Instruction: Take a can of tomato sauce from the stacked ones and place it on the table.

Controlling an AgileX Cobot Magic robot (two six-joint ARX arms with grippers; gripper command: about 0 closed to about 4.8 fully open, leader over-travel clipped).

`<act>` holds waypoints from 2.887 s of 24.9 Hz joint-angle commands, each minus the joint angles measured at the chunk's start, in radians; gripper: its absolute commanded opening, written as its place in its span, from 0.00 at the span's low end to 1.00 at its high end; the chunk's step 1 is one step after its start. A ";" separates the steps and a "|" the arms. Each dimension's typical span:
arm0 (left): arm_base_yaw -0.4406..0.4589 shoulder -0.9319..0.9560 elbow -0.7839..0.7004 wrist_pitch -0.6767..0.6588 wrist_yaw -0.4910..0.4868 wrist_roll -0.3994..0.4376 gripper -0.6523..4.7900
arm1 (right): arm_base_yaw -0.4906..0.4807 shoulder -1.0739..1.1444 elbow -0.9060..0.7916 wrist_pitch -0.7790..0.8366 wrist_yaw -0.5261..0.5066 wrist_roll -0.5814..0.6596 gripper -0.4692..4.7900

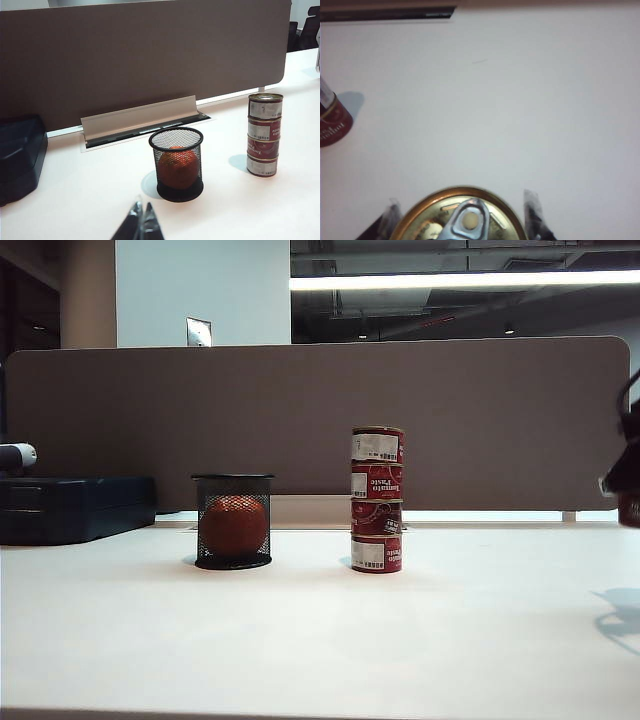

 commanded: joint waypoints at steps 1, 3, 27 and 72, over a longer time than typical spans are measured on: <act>0.002 0.001 0.004 0.007 0.001 -0.003 0.11 | 0.001 0.080 0.005 0.118 0.001 -0.002 0.59; 0.002 0.001 0.004 0.007 0.001 -0.003 0.11 | 0.001 0.132 0.005 0.172 0.001 -0.002 0.59; 0.002 0.001 0.004 0.007 0.001 -0.003 0.11 | 0.001 0.434 0.007 0.385 0.001 -0.002 0.59; 0.002 0.001 0.004 0.008 0.001 -0.003 0.11 | -0.032 -0.597 0.006 -0.457 0.045 -0.093 0.07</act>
